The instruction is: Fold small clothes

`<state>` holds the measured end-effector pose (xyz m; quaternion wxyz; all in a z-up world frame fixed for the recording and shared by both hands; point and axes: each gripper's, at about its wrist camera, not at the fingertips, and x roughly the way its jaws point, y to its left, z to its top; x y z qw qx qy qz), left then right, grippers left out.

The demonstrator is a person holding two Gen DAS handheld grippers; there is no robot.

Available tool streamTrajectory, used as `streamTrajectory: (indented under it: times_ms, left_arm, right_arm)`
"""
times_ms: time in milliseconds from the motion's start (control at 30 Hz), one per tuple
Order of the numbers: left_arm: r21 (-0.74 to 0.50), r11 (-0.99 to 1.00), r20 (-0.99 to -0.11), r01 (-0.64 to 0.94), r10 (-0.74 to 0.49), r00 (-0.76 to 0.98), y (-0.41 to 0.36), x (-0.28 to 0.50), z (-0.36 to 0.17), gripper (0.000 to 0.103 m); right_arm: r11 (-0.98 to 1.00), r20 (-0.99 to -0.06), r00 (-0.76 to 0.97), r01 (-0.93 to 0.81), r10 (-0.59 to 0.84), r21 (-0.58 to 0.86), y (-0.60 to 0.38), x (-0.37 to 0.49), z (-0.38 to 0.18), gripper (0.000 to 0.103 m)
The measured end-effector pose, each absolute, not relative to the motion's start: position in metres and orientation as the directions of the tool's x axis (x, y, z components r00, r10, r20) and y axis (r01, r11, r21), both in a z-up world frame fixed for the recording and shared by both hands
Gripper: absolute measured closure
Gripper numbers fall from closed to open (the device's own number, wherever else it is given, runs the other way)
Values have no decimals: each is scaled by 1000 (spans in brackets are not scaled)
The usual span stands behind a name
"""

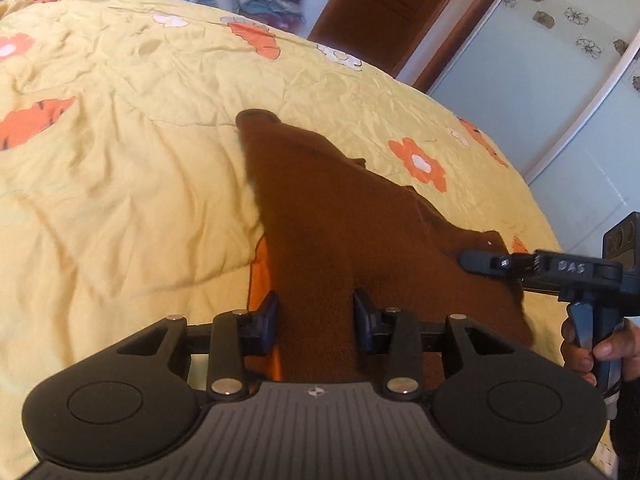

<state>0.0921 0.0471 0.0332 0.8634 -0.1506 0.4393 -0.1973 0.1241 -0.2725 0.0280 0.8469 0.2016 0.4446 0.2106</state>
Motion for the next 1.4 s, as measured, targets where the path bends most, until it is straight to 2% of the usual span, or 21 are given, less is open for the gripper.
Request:
streamTrajectory:
  times_ms: [33, 100, 133, 167, 233, 333, 367, 433, 467, 500, 667, 767, 833, 900, 967, 1000, 1133, 1167, 1267, 1333, 1400]
  left_arm:
    - [-471, 857, -688, 211, -506, 520, 54, 82, 35, 61]
    - [-565, 797, -659, 211, -591, 465, 68, 61, 34, 44]
    - [-624, 755, -637, 201, -640, 429, 75, 50, 30, 34]
    - [-667, 722, -621, 185, -676, 396, 78, 39, 24, 33]
    - [-707, 688, -609, 165, -710, 354, 75, 26, 13, 32]
    - [-668, 712, -617, 216, -692, 375, 60, 19, 17, 34]
    - [-657, 723, -629, 214, -682, 373, 55, 22, 18, 44]
    - [-619, 755, -677, 215, -652, 340, 45, 30, 16, 77]
    - [-620, 754, -676, 217, -654, 338, 45, 31, 16, 77]
    - [-618, 754, -680, 222, -655, 331, 47, 32, 18, 78]
    - [-562, 783, -700, 266, -622, 351, 64, 14, 25, 81]
    - [-591, 764, -677, 261, -645, 355, 74, 9, 23, 77]
    - [-563, 773, -685, 291, -634, 358, 75, -2, 33, 75]
    - [-507, 788, -690, 348, -614, 383, 77, -18, 50, 74]
    - [-403, 809, -687, 429, -577, 442, 69, -38, 72, 73]
    - [-355, 809, -678, 468, -568, 467, 63, -45, 82, 70]
    - [-180, 808, -604, 561, -541, 585, 25, -54, 103, 33]
    - [-142, 807, -603, 574, -530, 596, 13, -52, 99, 32]
    - [-40, 826, -739, 563, -404, 540, -22, -25, 52, 33]
    - [27, 806, -702, 591, -405, 586, -21, -34, 37, 29]
    - [65, 801, -706, 596, -385, 595, -21, -44, 39, 29]
  right_arm:
    - [819, -657, 521, -159, 544, 552, -278, 116, 33, 43]
    - [741, -593, 502, -161, 630, 652, -295, 92, 40, 3]
    - [681, -541, 485, -170, 687, 712, -303, 78, 41, 0]
    - [633, -506, 463, -171, 728, 755, -310, 64, 38, 1]
    - [599, -511, 400, -129, 761, 790, -316, 45, 28, 2]
    - [597, -523, 360, -132, 773, 791, -310, 25, 11, 8]
    - [592, -518, 358, -134, 777, 795, -307, 23, 11, 13]
    - [622, -557, 320, -157, 767, 767, -294, 22, 14, 42]
    - [664, -604, 289, -197, 743, 722, -285, 21, 16, 75]
    - [697, -644, 267, -241, 717, 676, -276, 18, 17, 78]
    - [707, -657, 268, -330, 705, 625, -277, 8, 35, 80]
    - [723, -666, 289, -352, 688, 595, -276, -3, 28, 80]
    - [709, -641, 303, -326, 705, 626, -284, -6, 27, 71]
    - [708, -633, 318, -269, 705, 653, -292, -4, 31, 48]
    - [718, -592, 421, -267, 687, 643, -306, -15, 53, 47]
    - [711, -558, 466, -270, 687, 649, -311, -17, 63, 46]
    - [700, -489, 527, -342, 696, 627, -291, -6, 93, 31]
    - [703, -493, 520, -362, 698, 613, -277, 1, 94, 28]
    - [725, -547, 479, -389, 686, 568, -239, 22, 78, 28]
    - [768, -626, 444, -366, 641, 526, -226, 32, 52, 33]
    - [737, -563, 476, -407, 675, 540, -236, 22, 45, 38]
